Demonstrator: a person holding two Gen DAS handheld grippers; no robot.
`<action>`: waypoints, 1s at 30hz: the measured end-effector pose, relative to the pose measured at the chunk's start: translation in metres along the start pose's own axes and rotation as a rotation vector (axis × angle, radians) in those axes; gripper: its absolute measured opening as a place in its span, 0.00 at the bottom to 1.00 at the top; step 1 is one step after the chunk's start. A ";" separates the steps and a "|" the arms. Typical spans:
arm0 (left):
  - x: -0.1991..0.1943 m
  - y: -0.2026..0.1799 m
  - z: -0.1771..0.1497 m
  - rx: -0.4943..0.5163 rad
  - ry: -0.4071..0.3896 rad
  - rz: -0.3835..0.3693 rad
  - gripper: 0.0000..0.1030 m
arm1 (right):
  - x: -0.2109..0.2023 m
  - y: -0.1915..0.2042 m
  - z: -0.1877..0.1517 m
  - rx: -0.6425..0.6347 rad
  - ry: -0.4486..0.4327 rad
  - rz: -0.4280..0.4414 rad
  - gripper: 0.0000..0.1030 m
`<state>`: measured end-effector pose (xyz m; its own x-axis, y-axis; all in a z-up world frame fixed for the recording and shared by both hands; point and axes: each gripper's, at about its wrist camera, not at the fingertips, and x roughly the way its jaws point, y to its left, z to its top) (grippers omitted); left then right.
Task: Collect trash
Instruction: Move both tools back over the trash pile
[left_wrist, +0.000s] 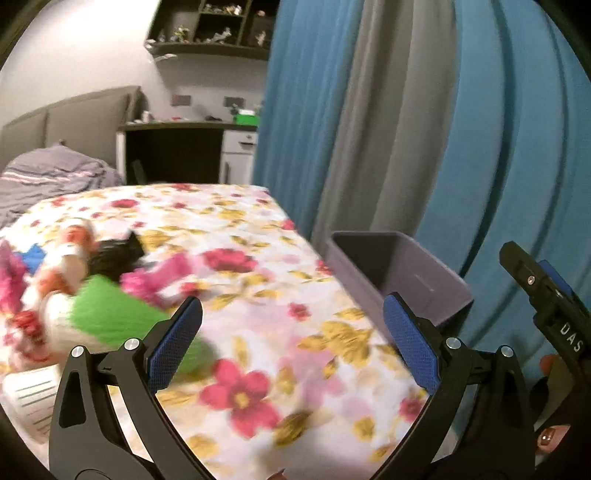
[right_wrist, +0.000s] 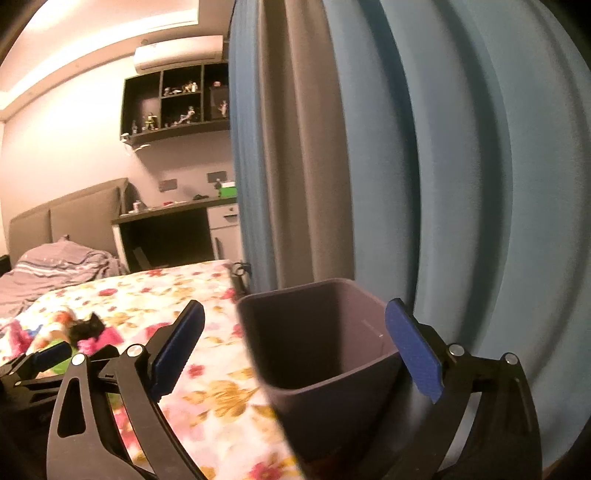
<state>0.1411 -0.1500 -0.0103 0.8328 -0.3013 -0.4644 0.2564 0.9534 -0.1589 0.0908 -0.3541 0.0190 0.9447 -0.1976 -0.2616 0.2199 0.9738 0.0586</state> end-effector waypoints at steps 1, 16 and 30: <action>-0.008 0.006 -0.003 0.002 -0.011 0.011 0.94 | -0.005 0.006 -0.002 -0.001 -0.002 0.008 0.92; -0.111 0.121 -0.046 -0.057 -0.093 0.226 0.94 | -0.047 0.104 -0.038 -0.090 0.022 0.165 0.92; -0.188 0.229 -0.067 -0.206 -0.181 0.470 0.94 | -0.066 0.249 -0.101 -0.274 0.174 0.440 0.92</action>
<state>0.0100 0.1243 -0.0175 0.9105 0.1815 -0.3715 -0.2503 0.9571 -0.1459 0.0591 -0.0874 -0.0461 0.8740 0.2337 -0.4261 -0.2802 0.9587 -0.0489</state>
